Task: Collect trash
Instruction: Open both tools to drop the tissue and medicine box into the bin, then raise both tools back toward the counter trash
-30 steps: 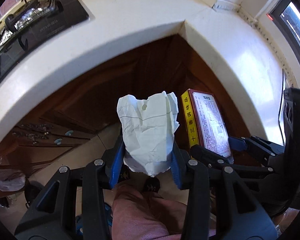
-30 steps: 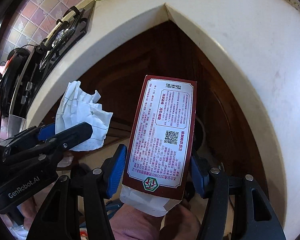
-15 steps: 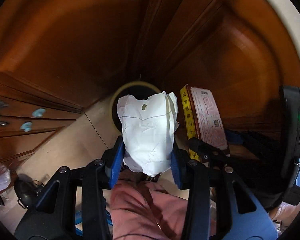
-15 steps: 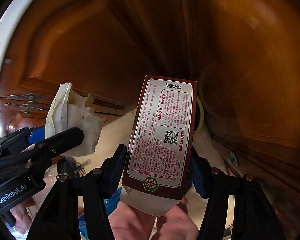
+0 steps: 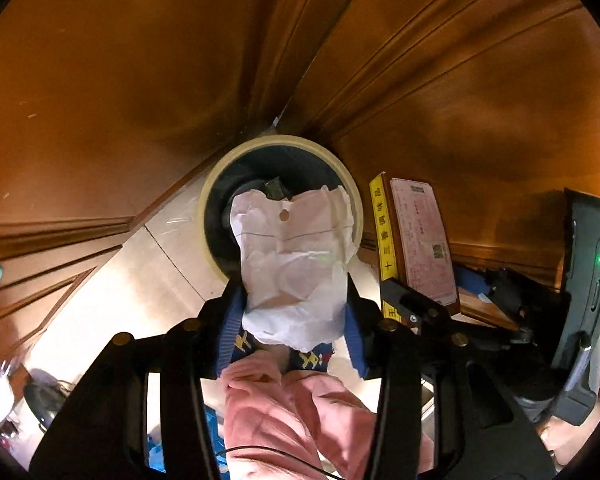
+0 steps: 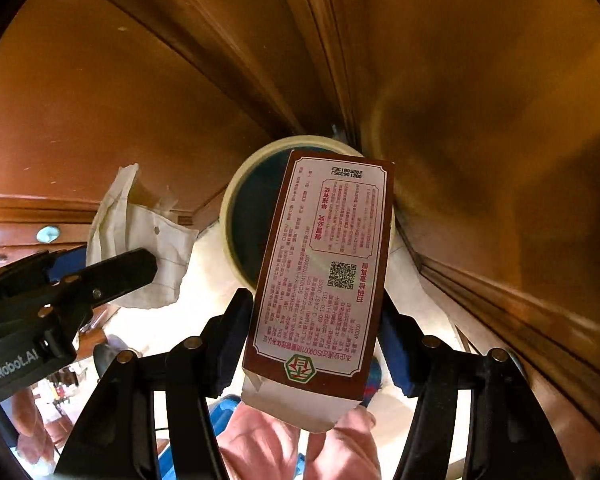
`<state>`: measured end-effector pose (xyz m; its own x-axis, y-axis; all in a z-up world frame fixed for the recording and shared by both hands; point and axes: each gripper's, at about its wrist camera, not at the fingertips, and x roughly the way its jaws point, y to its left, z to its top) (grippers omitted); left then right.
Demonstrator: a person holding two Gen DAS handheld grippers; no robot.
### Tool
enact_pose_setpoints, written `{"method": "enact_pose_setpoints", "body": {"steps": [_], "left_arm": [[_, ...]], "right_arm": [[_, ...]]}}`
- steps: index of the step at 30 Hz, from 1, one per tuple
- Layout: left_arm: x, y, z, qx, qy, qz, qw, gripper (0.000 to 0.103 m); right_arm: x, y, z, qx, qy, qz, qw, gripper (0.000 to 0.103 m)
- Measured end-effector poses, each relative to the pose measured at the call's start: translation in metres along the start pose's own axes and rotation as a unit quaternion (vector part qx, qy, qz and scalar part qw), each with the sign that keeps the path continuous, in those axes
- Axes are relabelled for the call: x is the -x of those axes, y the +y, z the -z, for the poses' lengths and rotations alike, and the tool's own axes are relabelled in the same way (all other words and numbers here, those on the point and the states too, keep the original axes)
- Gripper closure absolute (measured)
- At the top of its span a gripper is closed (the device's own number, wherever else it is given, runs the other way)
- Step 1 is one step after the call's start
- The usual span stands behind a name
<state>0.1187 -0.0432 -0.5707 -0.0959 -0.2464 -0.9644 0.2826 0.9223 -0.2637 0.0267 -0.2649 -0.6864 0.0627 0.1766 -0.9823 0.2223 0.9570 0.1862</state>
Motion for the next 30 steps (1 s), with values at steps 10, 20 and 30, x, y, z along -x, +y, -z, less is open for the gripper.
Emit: {"method": "enact_pose_setpoints", "body": {"steps": [10, 20, 30], "left_arm": [[-0.01, 0.012, -0.016, -0.013, 0.005, -0.002, 0.9999, 0.024], [0.007, 0.024, -0.014, -0.014, 0.003, -0.018, 0.9997, 0.023], [0.059, 0.015, 0.012, -0.007, -0.006, -0.021, 0.9997, 0.023]], "right_arm": [[-0.022, 0.031, -0.027, 0.007, -0.003, 0.012, 1.0, 0.038], [-0.028, 0.047, -0.032, 0.007, 0.003, 0.028, 1.0, 0.038], [0.019, 0.052, -0.016, -0.018, 0.006, 0.026, 0.999, 0.038]]}}
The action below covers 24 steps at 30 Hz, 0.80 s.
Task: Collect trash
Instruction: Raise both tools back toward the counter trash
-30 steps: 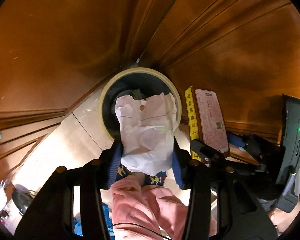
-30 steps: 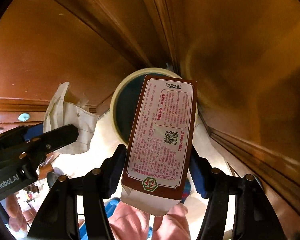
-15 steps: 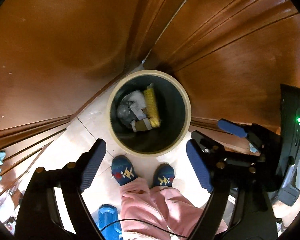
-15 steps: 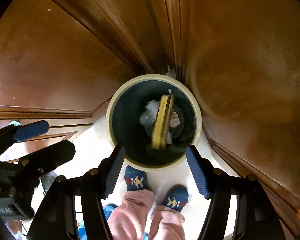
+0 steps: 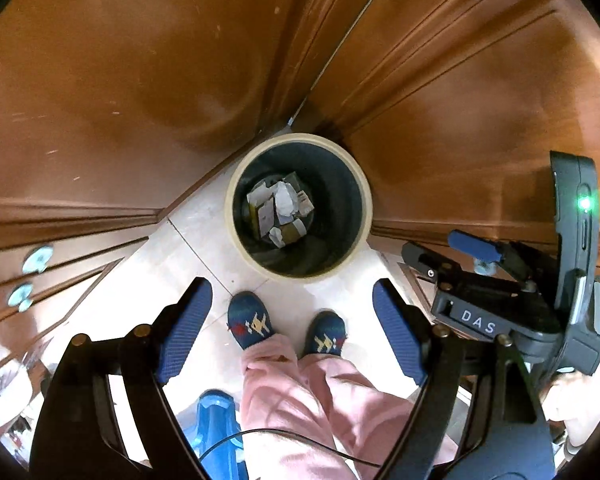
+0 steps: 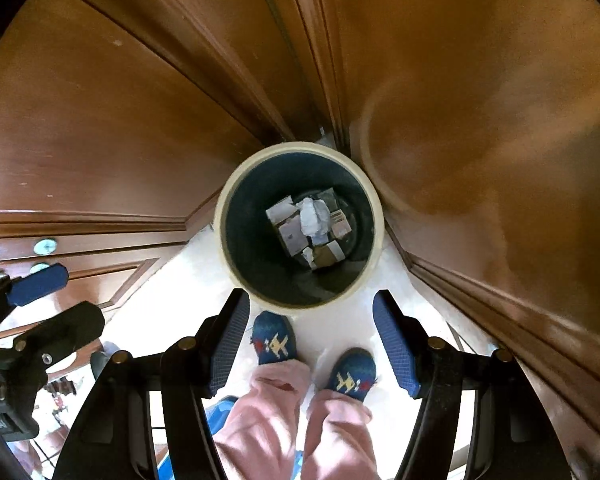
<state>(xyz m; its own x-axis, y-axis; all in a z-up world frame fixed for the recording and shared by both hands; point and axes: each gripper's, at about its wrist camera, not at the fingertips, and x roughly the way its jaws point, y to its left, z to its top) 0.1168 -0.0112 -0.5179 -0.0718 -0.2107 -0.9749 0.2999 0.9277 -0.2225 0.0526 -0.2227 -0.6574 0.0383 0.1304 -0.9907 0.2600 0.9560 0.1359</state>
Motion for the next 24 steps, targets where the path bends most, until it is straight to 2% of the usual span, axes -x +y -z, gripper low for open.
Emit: {"method": "enact_pose_setpoints", "body": {"steps": [6, 14, 20, 24], "left_arm": [[0.066, -0.012, 0.023, 0.004, -0.024, -0.005, 0.9997, 0.023], [0.173, -0.031, 0.056, 0.006, -0.079, -0.014, 0.9968, 0.023], [0.254, -0.045, 0.075, -0.006, -0.14, -0.032, 0.9896, 0.023], [0.305, -0.055, 0.084, -0.002, -0.178, -0.039, 0.9832, 0.023]], "right_arm": [[0.065, 0.009, 0.018, -0.007, -0.011, -0.014, 1.0, 0.038], [0.175, 0.039, 0.046, 0.027, -0.04, -0.036, 0.998, 0.038], [0.267, 0.059, 0.06, 0.065, -0.08, -0.059, 0.993, 0.038], [0.327, 0.067, 0.064, 0.088, -0.124, -0.066, 0.986, 0.038]]}}
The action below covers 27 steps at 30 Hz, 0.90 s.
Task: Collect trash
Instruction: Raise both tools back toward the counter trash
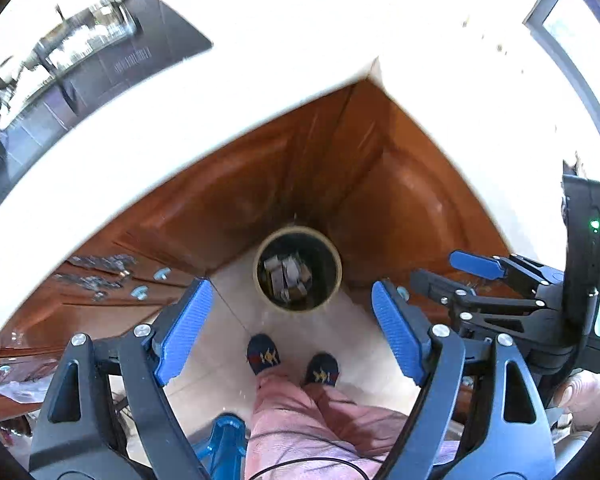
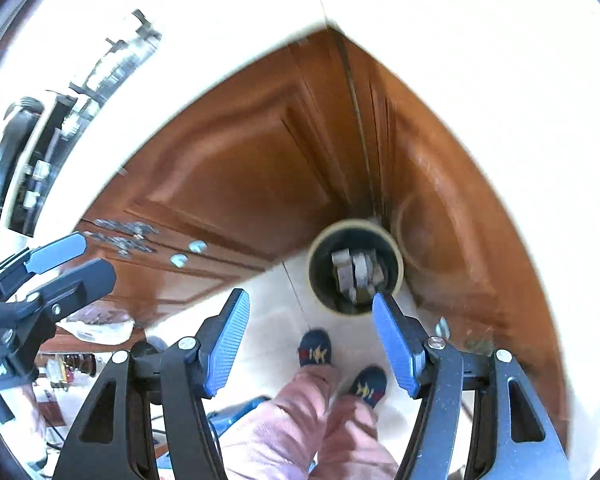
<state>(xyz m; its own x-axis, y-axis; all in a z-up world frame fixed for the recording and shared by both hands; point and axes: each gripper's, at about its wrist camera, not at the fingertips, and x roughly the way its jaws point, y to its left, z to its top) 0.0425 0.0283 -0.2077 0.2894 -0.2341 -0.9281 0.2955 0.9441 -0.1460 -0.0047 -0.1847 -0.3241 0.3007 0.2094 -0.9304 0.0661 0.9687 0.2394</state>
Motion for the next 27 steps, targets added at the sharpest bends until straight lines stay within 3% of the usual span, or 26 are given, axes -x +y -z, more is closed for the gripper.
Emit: {"method": "enact_pose_setpoints", "body": {"steps": [8, 16, 22, 27], "left_arm": [[0.078, -0.02, -0.029, -0.017, -0.072, -0.025, 0.9969, 0.023], [0.151, -0.04, -0.069, -0.036, -0.15, -0.058, 0.9864, 0.022], [0.183, -0.041, -0.106, -0.026, -0.182, -0.068, 0.9806, 0.022], [0.183, -0.028, -0.141, -0.029, -0.193, -0.072, 0.9782, 0.022]], "right_arm": [[0.091, 0.009, -0.034, 0.026, -0.075, -0.016, 0.997, 0.038], [0.171, 0.024, -0.076, 0.082, -0.135, -0.014, 0.987, 0.038], [0.203, 0.043, -0.107, 0.113, -0.17, 0.015, 0.979, 0.038], [0.216, 0.048, -0.14, 0.113, -0.191, 0.035, 0.974, 0.038]]}}
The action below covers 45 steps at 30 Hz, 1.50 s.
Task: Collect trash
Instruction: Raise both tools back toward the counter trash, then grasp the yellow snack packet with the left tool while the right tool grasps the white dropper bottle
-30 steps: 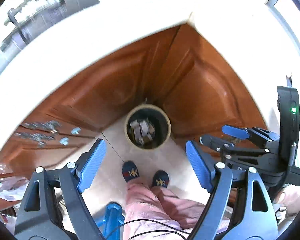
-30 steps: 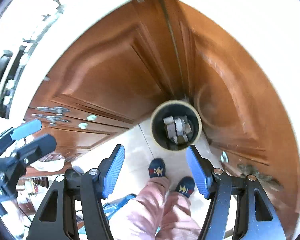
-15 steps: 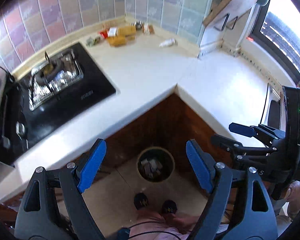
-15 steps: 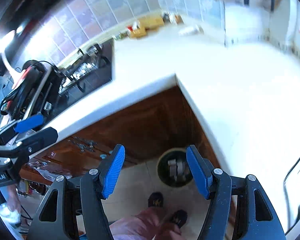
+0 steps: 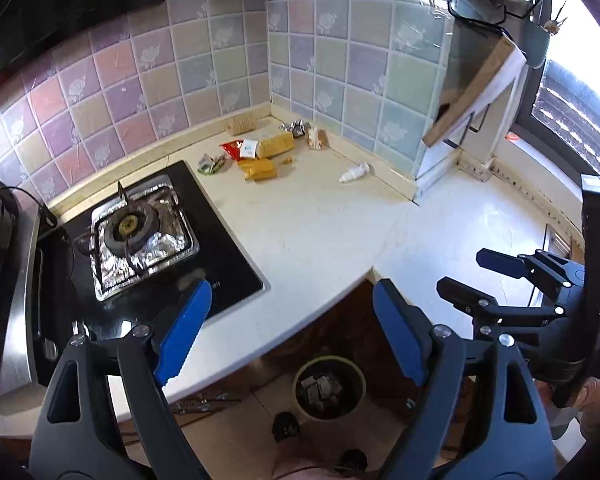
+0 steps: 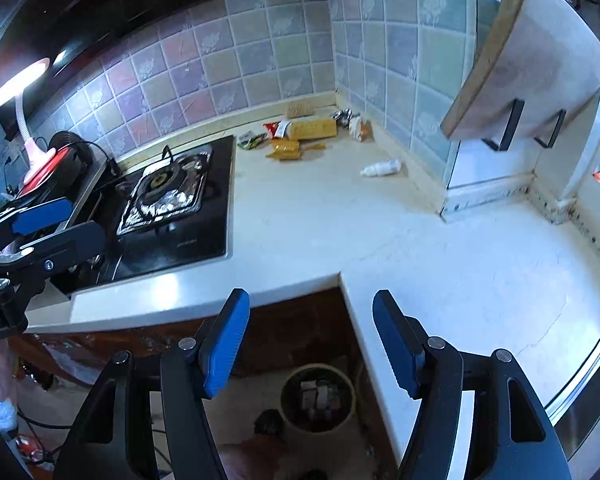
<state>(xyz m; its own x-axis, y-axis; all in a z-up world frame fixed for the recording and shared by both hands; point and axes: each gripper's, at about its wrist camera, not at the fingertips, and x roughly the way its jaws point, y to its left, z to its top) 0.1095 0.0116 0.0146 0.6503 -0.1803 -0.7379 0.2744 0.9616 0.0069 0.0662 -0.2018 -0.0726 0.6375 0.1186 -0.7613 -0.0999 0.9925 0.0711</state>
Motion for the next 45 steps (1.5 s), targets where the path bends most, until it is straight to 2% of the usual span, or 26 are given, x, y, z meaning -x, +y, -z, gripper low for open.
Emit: {"method": "enact_pose_setpoints", "body": {"steps": [5, 10, 15, 20, 25, 33, 39, 45], "left_arm": [[-0.032, 0.022, -0.04, 0.01, -0.005, 0.018, 0.9998, 0.022], [-0.085, 0.051, -0.089, 0.012, 0.01, 0.053, 0.9985, 0.022], [-0.159, 0.078, -0.133, 0.006, 0.035, 0.083, 0.9959, 0.022], [-0.244, 0.103, -0.158, 0.015, 0.074, 0.103, 0.9919, 0.022], [-0.327, 0.121, -0.169, 0.043, 0.11, 0.098, 0.988, 0.022], [-0.418, 0.133, -0.169, 0.078, 0.15, 0.105, 0.98, 0.022], [-0.454, 0.135, -0.169, 0.098, 0.164, 0.109, 0.9754, 0.022], [-0.469, 0.135, -0.173, 0.101, 0.164, 0.113, 0.9748, 0.022]], "right_arm": [[-0.023, -0.006, -0.042, -0.012, -0.011, 0.029, 0.999, 0.038], [-0.07, -0.013, -0.096, -0.047, -0.012, 0.055, 0.997, 0.038], [-0.128, -0.023, -0.147, -0.084, 0.013, 0.077, 0.993, 0.038], [-0.198, -0.034, -0.19, -0.123, 0.036, 0.094, 0.987, 0.038], [-0.259, -0.048, -0.206, -0.159, 0.058, 0.114, 0.979, 0.038], [-0.338, -0.081, -0.207, -0.237, 0.082, 0.146, 0.957, 0.042], [-0.383, -0.091, -0.214, -0.259, 0.094, 0.175, 0.945, 0.045], [-0.409, -0.096, -0.215, -0.262, 0.11, 0.203, 0.937, 0.051]]}}
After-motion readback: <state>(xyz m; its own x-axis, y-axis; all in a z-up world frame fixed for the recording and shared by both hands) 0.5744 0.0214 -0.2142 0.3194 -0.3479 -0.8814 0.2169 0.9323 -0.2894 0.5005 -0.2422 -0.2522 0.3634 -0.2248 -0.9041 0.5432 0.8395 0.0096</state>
